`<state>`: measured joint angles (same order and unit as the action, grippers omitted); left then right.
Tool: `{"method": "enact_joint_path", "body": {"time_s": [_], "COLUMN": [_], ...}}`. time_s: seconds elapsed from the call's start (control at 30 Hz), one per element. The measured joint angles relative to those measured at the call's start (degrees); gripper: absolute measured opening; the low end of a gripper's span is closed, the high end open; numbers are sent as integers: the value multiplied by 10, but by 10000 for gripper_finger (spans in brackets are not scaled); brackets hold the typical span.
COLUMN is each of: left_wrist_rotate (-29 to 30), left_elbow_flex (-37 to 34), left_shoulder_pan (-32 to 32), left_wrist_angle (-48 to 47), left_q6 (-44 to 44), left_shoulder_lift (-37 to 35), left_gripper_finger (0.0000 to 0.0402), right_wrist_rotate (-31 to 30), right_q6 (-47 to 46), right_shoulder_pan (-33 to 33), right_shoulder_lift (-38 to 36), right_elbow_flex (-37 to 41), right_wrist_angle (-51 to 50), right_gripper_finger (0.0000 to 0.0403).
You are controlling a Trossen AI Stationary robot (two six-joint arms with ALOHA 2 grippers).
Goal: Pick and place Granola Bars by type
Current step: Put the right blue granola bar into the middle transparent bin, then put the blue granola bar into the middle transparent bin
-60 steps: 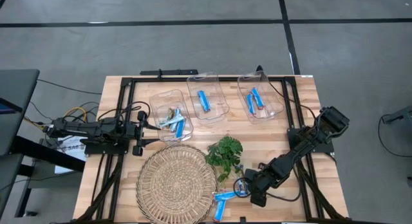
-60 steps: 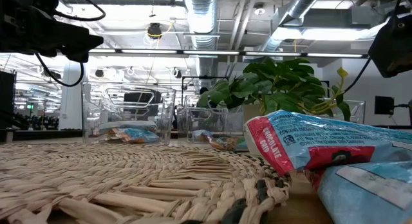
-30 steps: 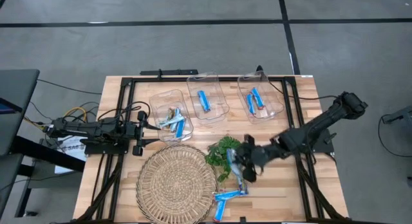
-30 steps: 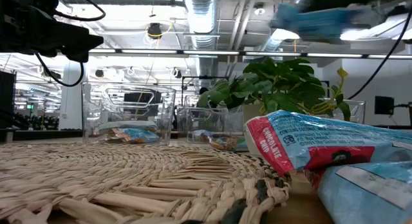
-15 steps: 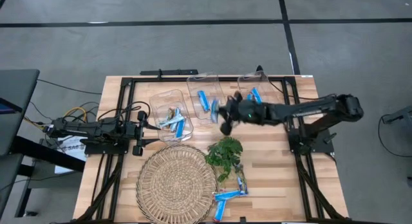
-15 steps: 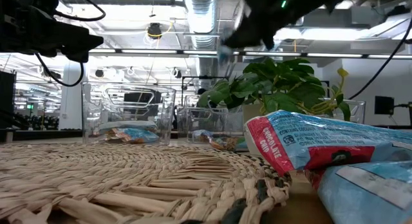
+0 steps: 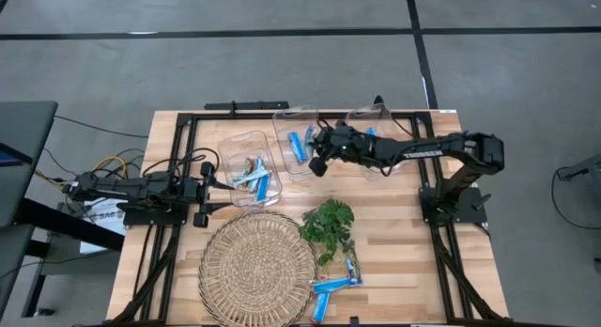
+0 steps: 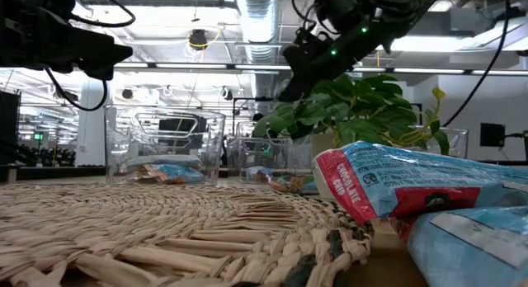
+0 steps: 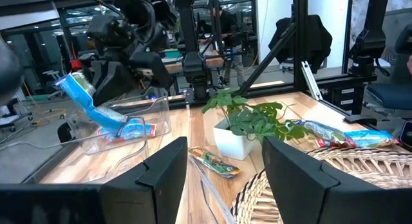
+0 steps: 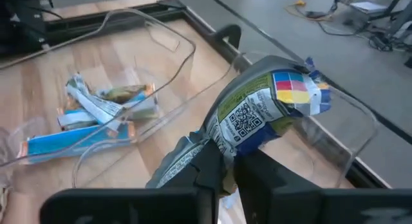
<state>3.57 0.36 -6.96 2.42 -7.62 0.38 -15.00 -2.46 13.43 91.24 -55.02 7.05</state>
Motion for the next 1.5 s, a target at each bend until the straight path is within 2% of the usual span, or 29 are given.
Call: {"method": "enact_joint_path", "body": {"time_s": [0.57, 0.67, 0.93, 1.1, 1.27, 1.4, 1.5], "left_wrist_rotate": [0, 0, 0, 0, 0, 0, 0], "left_elbow_flex": [0, 0, 0, 0, 0, 0, 0], "left_shoulder_pan": [0, 0, 0, 0, 0, 0, 0], "left_wrist_angle": [0, 0, 0, 0, 0, 0, 0], "left_q6": [0, -3, -3, 0, -5, -2, -4], "left_shoulder_lift": [0, 0, 0, 0, 0, 0, 0], "left_gripper_finger": [196, 196, 196, 196, 196, 196, 196], "right_wrist_rotate": [2, 21, 80, 133, 153, 194, 195], "right_q6": [15, 15, 34, 39, -40, -145, -229], "right_shoulder_pan": [-3, -16, -121, -205, -272, -314, -347], "right_shoulder_lift": [13, 6, -50, -83, -100, -105, -103], "right_elbow_flex": [-24, -23, -24, -24, -24, -24, -23], "right_wrist_angle": [-47, -48, -41, -91, -158, -194, -213], "right_gripper_finger": [168, 182, 199, 195, 186, 180, 178]}}
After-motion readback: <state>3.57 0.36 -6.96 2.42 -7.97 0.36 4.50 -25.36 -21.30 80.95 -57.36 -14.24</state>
